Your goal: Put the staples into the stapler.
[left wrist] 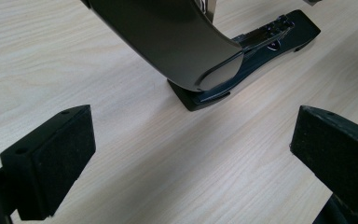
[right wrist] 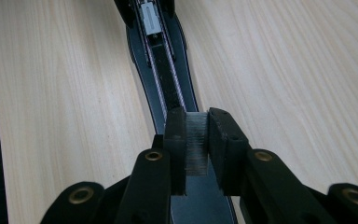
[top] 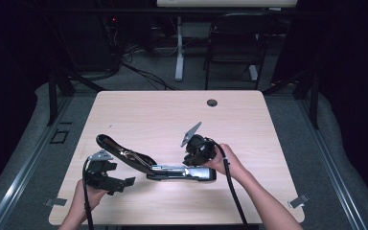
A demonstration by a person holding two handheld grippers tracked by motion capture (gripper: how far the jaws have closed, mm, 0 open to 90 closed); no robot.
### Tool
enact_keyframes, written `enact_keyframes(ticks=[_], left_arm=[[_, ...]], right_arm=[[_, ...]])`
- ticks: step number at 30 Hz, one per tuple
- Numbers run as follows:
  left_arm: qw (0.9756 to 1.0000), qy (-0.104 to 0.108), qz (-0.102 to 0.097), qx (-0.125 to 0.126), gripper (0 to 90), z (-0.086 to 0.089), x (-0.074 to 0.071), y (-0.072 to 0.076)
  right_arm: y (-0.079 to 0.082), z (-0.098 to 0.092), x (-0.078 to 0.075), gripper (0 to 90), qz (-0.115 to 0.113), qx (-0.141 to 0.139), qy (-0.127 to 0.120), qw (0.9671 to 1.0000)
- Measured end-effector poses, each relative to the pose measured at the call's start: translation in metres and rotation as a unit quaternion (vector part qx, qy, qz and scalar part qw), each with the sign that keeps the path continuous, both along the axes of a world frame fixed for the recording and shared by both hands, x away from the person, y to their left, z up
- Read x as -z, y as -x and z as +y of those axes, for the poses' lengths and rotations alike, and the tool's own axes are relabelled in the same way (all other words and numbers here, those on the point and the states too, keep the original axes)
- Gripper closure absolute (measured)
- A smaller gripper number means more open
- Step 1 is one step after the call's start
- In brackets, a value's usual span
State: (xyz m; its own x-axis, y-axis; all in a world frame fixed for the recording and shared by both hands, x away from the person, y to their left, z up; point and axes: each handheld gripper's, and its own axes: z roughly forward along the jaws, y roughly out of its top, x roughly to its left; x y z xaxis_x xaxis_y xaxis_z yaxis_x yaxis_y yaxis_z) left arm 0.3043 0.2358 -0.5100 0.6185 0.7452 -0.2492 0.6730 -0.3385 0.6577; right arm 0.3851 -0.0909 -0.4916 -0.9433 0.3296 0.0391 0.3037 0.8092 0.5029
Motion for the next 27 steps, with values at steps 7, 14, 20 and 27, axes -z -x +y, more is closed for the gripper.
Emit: enact_keyframes(ticks=[7, 14, 20, 27], left_arm=[[1.0, 0.0, 0.001, 0.0, 0.1, 0.0, 0.0, 0.0], [1.0, 0.001, 0.0, 0.0, 0.1, 0.0, 0.0, 0.0], [1.0, 0.0, -0.001, 0.003, 0.1, 0.0, 0.0, 0.0], [1.0, 0.001, -0.002, 0.002, 0.1, 0.0, 0.0, 0.0]], right_arm=[[-0.001, 0.009, 0.002, 77.7, -0.001, -0.016, -0.003, 0.9999], [-0.001, 0.019, 0.004, 77.7, -0.002, -0.034, 0.003, 0.9994], [-0.003, 0.023, 0.008, 77.7, -0.002, -0.046, 0.005, 0.9989], [-0.004, 0.027, 0.011, 77.7, -0.001, -0.055, 0.008, 0.9985]])
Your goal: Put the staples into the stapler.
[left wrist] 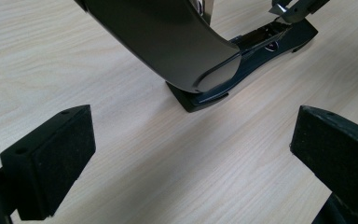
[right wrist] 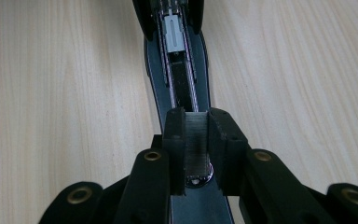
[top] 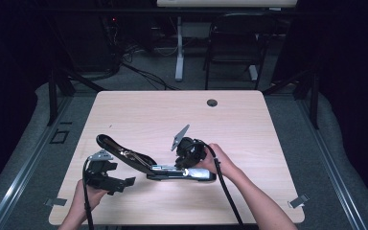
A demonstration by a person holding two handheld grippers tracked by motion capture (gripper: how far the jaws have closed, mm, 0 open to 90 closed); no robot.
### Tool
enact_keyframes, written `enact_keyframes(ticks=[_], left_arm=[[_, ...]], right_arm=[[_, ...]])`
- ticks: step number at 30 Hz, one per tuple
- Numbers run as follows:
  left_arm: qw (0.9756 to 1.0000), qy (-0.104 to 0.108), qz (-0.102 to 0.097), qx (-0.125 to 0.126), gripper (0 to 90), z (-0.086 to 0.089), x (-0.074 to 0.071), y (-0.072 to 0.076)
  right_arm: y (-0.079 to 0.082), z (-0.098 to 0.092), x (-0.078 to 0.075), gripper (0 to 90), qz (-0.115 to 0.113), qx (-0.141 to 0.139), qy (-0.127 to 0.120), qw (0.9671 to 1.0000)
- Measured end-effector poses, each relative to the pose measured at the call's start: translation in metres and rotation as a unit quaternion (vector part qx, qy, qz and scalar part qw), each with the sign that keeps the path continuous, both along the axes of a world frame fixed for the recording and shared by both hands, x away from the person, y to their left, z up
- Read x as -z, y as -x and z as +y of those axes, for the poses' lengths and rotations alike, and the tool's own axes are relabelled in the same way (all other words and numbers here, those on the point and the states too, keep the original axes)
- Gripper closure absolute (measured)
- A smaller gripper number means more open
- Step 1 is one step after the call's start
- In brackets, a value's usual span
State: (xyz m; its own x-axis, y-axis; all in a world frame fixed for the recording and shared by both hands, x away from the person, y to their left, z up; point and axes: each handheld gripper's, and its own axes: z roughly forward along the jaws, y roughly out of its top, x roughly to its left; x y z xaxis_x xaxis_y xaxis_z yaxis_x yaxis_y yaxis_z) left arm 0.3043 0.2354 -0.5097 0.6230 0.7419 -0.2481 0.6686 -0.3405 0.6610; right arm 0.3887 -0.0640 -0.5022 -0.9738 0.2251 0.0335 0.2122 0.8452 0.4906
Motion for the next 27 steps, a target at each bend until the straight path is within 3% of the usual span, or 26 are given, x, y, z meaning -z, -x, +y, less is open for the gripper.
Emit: enact_keyframes(ticks=[8, 27], left_arm=[[1.0, 0.001, 0.0, -0.001, 0.1, -0.0003, 0.0002, 0.0], [1.0, 0.001, 0.0, -0.001, 0.1, -0.0004, 0.0003, 0.0]], right_arm=[[0.0, 0.0051, 0.0025, 77.7, -0.001, -0.011, 0.015, 0.9998], [-0.0024, 0.0064, 0.0046, 77.9, 0.004, -0.026, 0.02, 0.9995]])
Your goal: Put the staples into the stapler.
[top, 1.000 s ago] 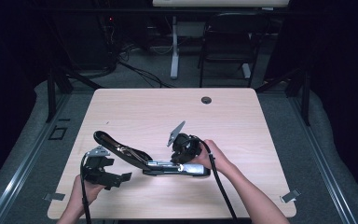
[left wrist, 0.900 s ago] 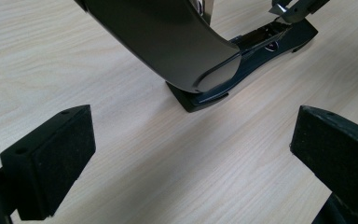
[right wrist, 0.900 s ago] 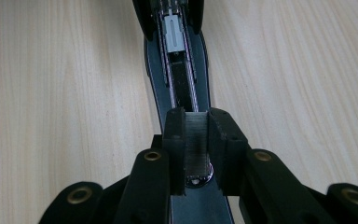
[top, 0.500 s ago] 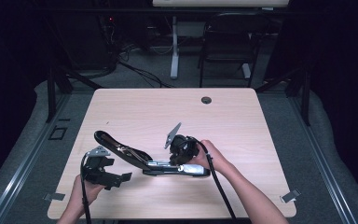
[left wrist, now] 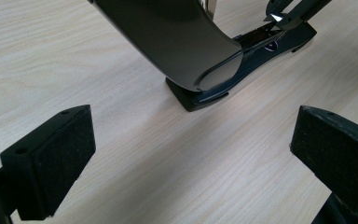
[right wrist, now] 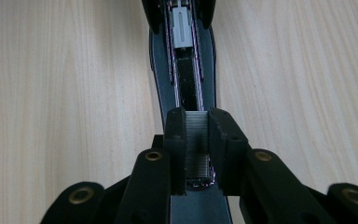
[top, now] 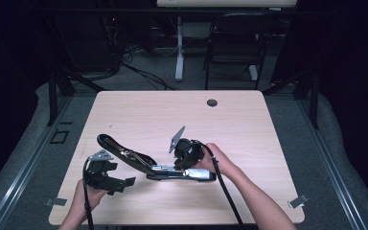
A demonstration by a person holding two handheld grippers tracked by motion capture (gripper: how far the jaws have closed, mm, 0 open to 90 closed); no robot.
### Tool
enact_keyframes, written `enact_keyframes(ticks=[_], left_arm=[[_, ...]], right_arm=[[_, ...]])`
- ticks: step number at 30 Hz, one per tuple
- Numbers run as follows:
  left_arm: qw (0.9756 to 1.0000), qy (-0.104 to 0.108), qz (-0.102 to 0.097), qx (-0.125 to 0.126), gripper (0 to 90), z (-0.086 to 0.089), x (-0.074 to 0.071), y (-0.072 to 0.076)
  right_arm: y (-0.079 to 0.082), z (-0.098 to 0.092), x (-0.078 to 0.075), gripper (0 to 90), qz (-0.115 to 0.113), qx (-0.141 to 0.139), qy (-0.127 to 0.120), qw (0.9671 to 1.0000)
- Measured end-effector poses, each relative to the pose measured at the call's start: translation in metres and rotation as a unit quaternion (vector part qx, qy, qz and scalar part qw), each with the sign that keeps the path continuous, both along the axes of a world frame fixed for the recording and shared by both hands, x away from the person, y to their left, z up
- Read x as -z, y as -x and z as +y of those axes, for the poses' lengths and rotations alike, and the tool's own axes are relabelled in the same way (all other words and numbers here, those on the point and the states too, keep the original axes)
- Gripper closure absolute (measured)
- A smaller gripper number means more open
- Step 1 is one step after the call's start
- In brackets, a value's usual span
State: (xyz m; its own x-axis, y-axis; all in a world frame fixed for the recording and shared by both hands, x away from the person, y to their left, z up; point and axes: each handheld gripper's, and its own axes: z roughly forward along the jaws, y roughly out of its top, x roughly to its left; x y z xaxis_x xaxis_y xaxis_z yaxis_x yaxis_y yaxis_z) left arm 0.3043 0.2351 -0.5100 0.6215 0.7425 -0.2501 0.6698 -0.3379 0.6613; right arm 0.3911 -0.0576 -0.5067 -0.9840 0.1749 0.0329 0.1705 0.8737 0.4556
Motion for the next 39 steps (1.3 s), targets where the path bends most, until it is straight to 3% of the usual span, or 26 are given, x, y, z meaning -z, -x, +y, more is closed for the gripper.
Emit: enact_keyframes(ticks=[23, 39], left_arm=[[1.0, 0.0, 0.0, 0.0, 0.1, -0.0004, 0.0004, -0.0002], [1.0, -0.001, 0.001, 0.0, 0.1, -0.0006, 0.0005, -0.0003]], right_arm=[[-0.0048, -0.0013, 0.0031, 77.4, 0.01, -0.021, 0.012, 0.9997], [-0.0055, 0.0028, 0.0009, 77.1, 0.008, -0.039, 0.034, 0.9986]])
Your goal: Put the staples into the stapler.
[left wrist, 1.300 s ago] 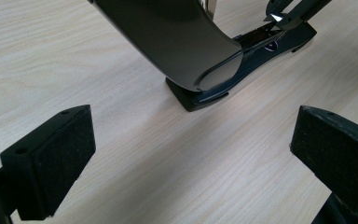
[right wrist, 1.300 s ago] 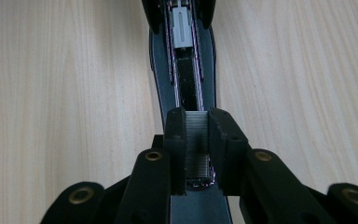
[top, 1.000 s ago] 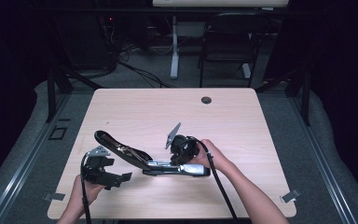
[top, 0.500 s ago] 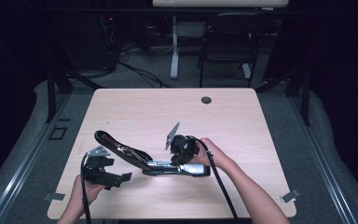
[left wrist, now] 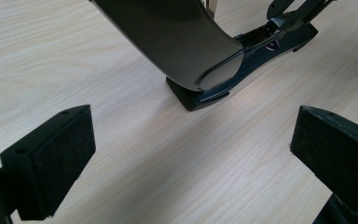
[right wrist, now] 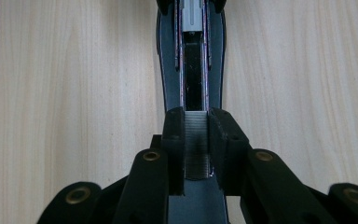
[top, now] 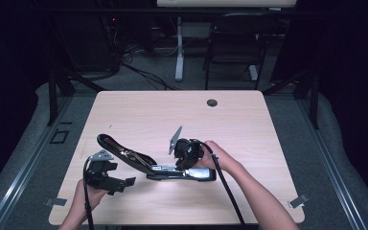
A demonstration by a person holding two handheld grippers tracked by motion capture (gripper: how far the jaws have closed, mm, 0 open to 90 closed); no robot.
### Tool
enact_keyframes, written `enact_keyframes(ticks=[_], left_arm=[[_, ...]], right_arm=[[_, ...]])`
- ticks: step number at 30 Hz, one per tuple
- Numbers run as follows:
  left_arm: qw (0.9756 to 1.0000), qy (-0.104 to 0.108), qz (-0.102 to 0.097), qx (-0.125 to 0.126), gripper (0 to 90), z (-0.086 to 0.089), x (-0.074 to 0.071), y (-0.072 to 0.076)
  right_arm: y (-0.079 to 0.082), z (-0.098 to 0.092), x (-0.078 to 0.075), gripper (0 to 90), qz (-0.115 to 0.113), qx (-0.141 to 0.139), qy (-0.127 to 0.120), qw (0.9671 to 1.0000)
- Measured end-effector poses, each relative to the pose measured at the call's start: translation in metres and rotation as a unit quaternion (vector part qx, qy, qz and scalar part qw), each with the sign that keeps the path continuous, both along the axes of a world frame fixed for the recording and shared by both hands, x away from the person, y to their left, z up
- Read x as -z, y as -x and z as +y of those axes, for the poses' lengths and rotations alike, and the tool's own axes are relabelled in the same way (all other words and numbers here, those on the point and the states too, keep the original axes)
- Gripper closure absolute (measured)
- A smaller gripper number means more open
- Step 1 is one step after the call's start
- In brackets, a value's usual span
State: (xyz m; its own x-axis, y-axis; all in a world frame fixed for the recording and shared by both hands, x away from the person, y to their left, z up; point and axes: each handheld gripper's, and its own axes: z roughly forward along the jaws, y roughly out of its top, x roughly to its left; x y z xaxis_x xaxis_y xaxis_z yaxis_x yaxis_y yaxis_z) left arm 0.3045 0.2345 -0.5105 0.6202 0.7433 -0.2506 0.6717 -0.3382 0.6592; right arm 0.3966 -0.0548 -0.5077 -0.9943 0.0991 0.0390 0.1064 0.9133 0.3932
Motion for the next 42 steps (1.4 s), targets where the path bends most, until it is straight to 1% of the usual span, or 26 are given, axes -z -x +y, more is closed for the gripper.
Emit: enact_keyframes(ticks=[5, 12, 15, 19, 21, 23, 24, 26, 28, 30, 31, 33, 35, 37, 38, 39, 40, 42], left_arm=[[1.0, 0.0, 0.0, 0.0, 0.1, 0.0, 0.0, 0.0], [1.0, -0.002, 0.0, 0.002, 0.1, 0.0, 0.0, 0.0], [1.0, 0.0, 0.001, 0.0, 0.1, 0.0, 0.0, 0.0], [1.0, 0.001, 0.001, 0.0, 0.1, 0.0, 0.0, 0.0], [1.0, 0.002, 0.001, -0.001, 0.1, 0.0, 0.0, 0.0], [1.0, 0.002, 0.001, 0.0, 0.1, 0.0, 0.0, 0.0], [1.0, 0.002, 0.001, -0.001, 0.1, 0.0, 0.0, 0.0], [1.0, 0.004, 0.002, -0.003, 0.1, 0.001, -0.001, 0.0], [1.0, 0.002, 0.002, -0.004, 0.1, 0.003, -0.002, 0.0], [1.0, 0.004, 0.003, -0.008, 0.1, 0.004, -0.002, 0.0], [0.9999, 0.003, 0.005, -0.009, 0.1, 0.004, -0.002, 0.0], [0.9999, 0.001, 0.006, -0.014, 0.1, 0.005, -0.002, 0.0], [0.9999, 0.001, 0.005, -0.016, 0.1, 0.004, -0.003, 0.0], [0.9998, 0.001, 0.005, -0.018, 0.1, 0.004, -0.004, 0.0], [0.9998, 0.0, 0.005, -0.019, 0.1, 0.004, -0.004, 0.0], [0.9998, -0.002, 0.004, -0.021, 0.0, 0.004, -0.004, 0.0], [0.9997, -0.002, 0.005, -0.023, 0.0, 0.004, -0.004, 0.0], [0.9996, -0.001, 0.006, -0.028, 0.0, 0.005, -0.004, 0.0]], right_arm=[[0.0, 0.002, -0.001, 76.7, -0.001, -0.003, 0.007, 1.0], [0.0, 0.002, -0.001, 76.3, 0.0, -0.002, 0.007, 1.0], [0.0, 0.001, 0.0, 75.0, 0.0, 0.006, 0.004, 1.0], [0.0, -0.001, 0.0, 70.9, 0.001, 0.017, -0.002, 0.9998], [0.0, -0.003, 0.0, 66.4, 0.001, 0.026, -0.004, 0.9996], [0.0, -0.005, 0.0, 61.0, 0.002, 0.041, -0.011, 0.9991], [0.0, -0.007, 0.0, 58.9, 0.002, 0.049, -0.01, 0.9988], [0.0, -0.011, -0.001, 54.5, 0.002, 0.066, -0.018, 0.9976], [0.001, -0.015, -0.001, 48.7, -0.003, 0.086, -0.022, 0.9961], [0.003, -0.02, -0.002, 44.5, -0.005, 0.104, -0.037, 0.9939], [0.004, -0.023, -0.002, 41.8, -0.009, 0.111, -0.039, 0.993], [0.006, -0.029, -0.004, 39.0, -0.01, 0.125, -0.049, 0.9909], [0.006, -0.034, -0.005, 33.7, -0.008, 0.135, -0.053, 0.9894], [0.007, -0.038, -0.006, 28.5, -0.007, 0.149, -0.057, 0.9872], [0.008, -0.041, -0.007, 26.4, -0.009, 0.152, -0.062, 0.9863], [0.008, -0.044, -0.008, 22.6, -0.009, 0.157, -0.063, 0.9855], [0.01, -0.047, -0.009, 20.2, -0.009, 0.162, -0.069, 0.9843], [0.012, -0.053, -0.01, 16.1, -0.007, 0.168, -0.074, 0.983]])
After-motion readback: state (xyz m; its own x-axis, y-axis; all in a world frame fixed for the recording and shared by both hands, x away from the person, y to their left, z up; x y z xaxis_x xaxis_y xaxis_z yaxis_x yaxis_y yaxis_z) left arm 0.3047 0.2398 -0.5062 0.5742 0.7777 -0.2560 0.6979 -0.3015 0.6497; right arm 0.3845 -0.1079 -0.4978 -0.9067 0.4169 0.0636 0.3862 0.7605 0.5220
